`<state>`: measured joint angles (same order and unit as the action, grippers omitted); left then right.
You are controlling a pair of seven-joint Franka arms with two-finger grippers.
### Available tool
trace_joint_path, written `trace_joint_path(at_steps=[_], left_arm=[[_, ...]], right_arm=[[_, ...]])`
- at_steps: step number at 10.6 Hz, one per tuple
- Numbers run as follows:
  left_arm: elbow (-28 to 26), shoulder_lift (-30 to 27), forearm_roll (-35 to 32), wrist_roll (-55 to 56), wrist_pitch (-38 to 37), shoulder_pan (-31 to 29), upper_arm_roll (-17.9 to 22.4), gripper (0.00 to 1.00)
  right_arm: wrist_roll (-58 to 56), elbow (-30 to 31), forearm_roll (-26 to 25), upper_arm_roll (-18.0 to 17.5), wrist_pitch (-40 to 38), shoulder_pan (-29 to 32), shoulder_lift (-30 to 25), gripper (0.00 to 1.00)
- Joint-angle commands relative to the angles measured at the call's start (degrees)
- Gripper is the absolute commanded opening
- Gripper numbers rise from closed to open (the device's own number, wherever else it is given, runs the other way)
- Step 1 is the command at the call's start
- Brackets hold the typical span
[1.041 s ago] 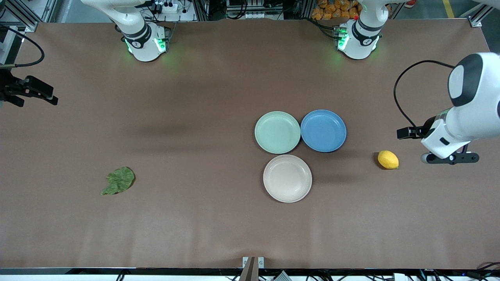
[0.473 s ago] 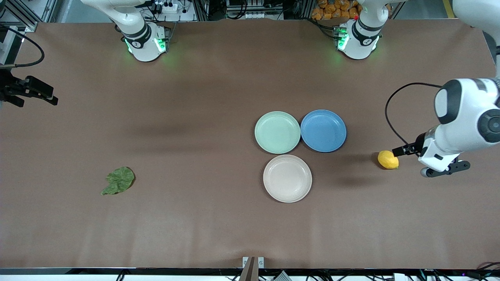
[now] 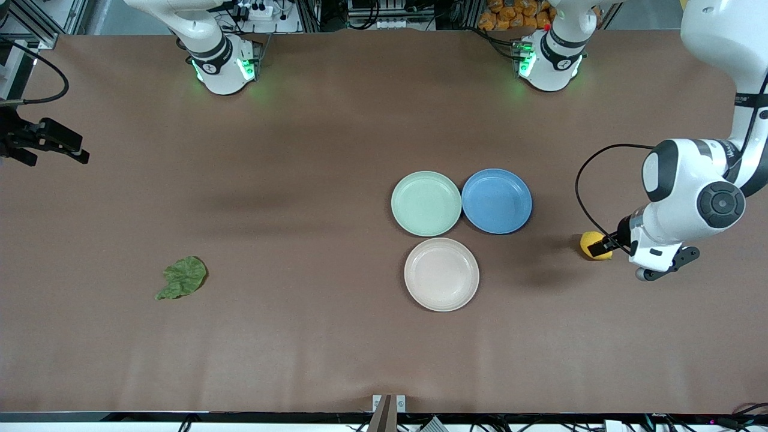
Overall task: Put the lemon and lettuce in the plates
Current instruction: 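Move the left gripper down to the yellow lemon, then grasp the lemon with the left gripper while the right gripper reaches the lettuce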
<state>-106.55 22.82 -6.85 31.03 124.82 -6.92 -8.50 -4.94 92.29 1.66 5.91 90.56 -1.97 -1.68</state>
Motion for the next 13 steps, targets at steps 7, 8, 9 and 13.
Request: trace_joint_path(at_steps=[7,8,9,13], left_arm=[[-7.71,5.47,-0.18,7.37,16.15,-1.70,-0.02,1.00],[-7.62,5.83,-0.18,7.38,16.33,-1.70,-0.02,1.00],[-7.62,6.01,-0.09,7.38,16.42,-1.78,0.07,1.00],[-7.97,6.10,-0.27,7.38,16.34,-2.57,0.07,1.00]], right_arm=[[0.12,5.44,0.45,-0.11,10.24,2.05,8.95,1.00],[-0.24,5.35,0.71,-0.11,11.64,2.49,11.85,1.00],[-0.16,5.44,0.72,-0.11,14.79,2.41,14.31,1.00],[0.46,5.44,2.55,-0.11,27.45,2.85,24.33,1.00]])
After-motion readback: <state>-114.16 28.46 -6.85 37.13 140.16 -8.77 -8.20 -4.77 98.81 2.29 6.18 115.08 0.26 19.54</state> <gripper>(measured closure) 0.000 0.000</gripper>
